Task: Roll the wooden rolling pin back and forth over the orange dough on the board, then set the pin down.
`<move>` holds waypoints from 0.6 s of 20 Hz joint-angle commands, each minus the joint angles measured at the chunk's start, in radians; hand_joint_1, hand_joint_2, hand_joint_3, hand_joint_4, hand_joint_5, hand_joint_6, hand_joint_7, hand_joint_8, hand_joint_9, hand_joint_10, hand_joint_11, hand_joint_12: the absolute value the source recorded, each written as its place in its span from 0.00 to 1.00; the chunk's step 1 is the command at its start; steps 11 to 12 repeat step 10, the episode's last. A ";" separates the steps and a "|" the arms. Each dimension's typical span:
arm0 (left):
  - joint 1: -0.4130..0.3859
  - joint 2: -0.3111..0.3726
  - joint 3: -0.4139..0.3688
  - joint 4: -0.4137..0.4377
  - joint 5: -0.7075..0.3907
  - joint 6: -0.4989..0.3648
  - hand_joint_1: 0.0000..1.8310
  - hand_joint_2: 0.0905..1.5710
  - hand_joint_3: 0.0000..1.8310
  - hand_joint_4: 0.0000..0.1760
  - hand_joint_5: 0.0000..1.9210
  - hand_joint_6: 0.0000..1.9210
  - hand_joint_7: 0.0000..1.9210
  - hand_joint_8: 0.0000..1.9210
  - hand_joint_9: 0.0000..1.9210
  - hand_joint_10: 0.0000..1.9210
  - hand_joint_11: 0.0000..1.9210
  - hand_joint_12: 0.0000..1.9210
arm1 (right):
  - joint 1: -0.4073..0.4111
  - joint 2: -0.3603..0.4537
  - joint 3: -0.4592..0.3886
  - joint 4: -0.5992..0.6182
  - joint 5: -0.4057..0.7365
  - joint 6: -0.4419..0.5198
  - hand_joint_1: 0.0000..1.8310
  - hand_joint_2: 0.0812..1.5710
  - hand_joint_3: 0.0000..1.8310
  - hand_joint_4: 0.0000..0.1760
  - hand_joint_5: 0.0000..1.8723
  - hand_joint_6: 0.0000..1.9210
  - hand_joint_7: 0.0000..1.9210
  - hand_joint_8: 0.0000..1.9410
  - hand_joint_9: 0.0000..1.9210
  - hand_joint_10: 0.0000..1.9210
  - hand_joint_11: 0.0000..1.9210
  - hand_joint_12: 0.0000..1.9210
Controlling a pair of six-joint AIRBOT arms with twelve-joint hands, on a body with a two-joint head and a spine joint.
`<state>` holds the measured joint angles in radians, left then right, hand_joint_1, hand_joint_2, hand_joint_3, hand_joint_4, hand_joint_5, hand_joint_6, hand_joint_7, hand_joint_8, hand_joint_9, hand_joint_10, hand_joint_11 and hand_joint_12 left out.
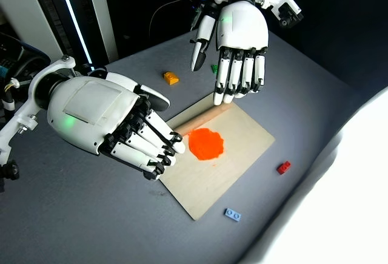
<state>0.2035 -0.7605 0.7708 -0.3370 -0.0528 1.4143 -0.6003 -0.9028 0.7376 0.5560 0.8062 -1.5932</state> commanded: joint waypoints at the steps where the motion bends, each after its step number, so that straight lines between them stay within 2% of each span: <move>1: -0.020 0.013 -0.006 0.002 -0.087 0.004 0.00 0.97 0.00 0.00 0.26 0.60 0.27 0.73 0.22 0.85 0.11 1.00 | -0.003 0.007 0.002 -0.103 0.090 0.022 0.05 0.91 0.00 0.00 0.30 0.63 0.33 0.65 0.25 0.81 0.18 0.99; 2: -0.025 0.014 -0.008 0.002 -0.087 0.003 0.00 0.98 0.00 0.00 0.26 0.65 0.29 0.76 0.23 0.88 0.13 1.00 | -0.014 0.009 0.004 -0.137 0.102 0.044 0.03 0.92 0.00 0.00 0.28 0.70 0.32 0.70 0.26 0.82 0.19 1.00; 5: -0.039 0.017 -0.011 0.002 -0.087 -0.001 0.00 1.00 0.01 0.00 0.26 0.72 0.35 0.79 0.27 0.92 0.14 1.00 | -0.009 0.009 0.004 -0.134 0.132 0.070 0.09 0.94 0.00 0.00 0.29 0.78 0.36 0.80 0.32 0.90 0.28 1.00; 6: -0.042 0.020 -0.011 0.002 -0.087 -0.005 0.00 1.00 0.01 0.00 0.28 0.69 0.36 0.78 0.28 0.92 0.13 1.00 | -0.001 0.009 0.004 -0.110 0.129 0.069 0.10 0.94 0.00 0.00 0.28 0.80 0.36 0.81 0.32 0.90 0.29 1.00; 8: -0.048 0.032 -0.013 0.002 -0.087 -0.009 0.00 1.00 0.01 0.00 0.31 0.67 0.37 0.77 0.30 0.91 0.19 1.00 | 0.019 0.001 0.002 -0.042 0.137 0.048 0.11 0.94 0.00 0.00 0.25 0.84 0.36 0.83 0.33 0.91 0.30 1.00; 10: -0.051 0.041 -0.015 0.002 -0.087 -0.010 0.00 1.00 0.01 0.00 0.29 0.68 0.37 0.76 0.31 0.90 0.18 1.00 | 0.034 -0.003 0.002 0.025 0.137 0.046 0.08 0.95 0.00 0.00 0.25 0.84 0.35 0.82 0.32 0.90 0.28 1.00; 12: -0.051 0.041 -0.015 0.002 -0.087 -0.010 0.00 1.00 0.01 0.00 0.29 0.68 0.37 0.76 0.31 0.90 0.18 1.00 | 0.034 -0.003 0.002 0.025 0.137 0.046 0.08 0.95 0.00 0.00 0.25 0.84 0.35 0.82 0.32 0.90 0.28 1.00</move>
